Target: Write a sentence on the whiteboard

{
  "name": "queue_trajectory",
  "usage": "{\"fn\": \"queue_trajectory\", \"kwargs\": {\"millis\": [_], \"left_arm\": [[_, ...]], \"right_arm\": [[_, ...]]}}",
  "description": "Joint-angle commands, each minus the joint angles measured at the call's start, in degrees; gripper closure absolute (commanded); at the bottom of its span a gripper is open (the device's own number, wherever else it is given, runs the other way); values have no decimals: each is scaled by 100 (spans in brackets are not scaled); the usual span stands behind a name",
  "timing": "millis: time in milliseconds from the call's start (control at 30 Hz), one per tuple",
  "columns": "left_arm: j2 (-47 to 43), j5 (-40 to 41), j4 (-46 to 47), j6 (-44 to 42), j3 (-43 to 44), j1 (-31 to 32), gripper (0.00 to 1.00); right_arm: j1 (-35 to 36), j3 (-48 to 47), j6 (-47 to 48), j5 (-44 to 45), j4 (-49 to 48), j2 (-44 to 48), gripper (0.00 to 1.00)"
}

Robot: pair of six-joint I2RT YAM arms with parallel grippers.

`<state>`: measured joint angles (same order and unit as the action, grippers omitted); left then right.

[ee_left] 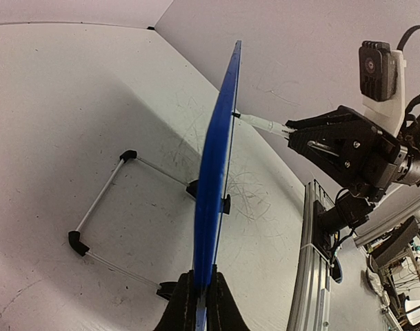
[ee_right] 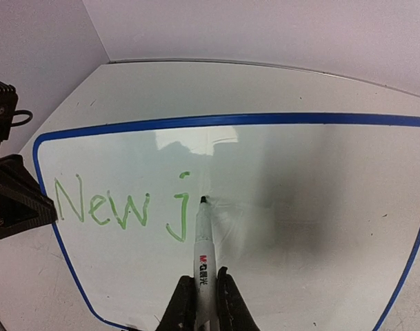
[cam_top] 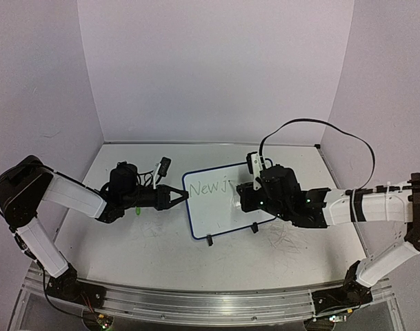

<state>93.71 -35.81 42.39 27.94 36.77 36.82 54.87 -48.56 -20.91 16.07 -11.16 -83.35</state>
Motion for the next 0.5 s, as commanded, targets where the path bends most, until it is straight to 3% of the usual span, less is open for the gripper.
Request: {"fn": "queue_trajectory", "kwargs": {"millis": [0,467], "left_arm": [[-217,-58,-30,-43,119,18,100],[-186,-76,-35,-39,144,18,100]], "right_arm": [[-31,-99,-63,-23,-77,-76,100],[-30,172,-207,-35,31,99,100]]}}
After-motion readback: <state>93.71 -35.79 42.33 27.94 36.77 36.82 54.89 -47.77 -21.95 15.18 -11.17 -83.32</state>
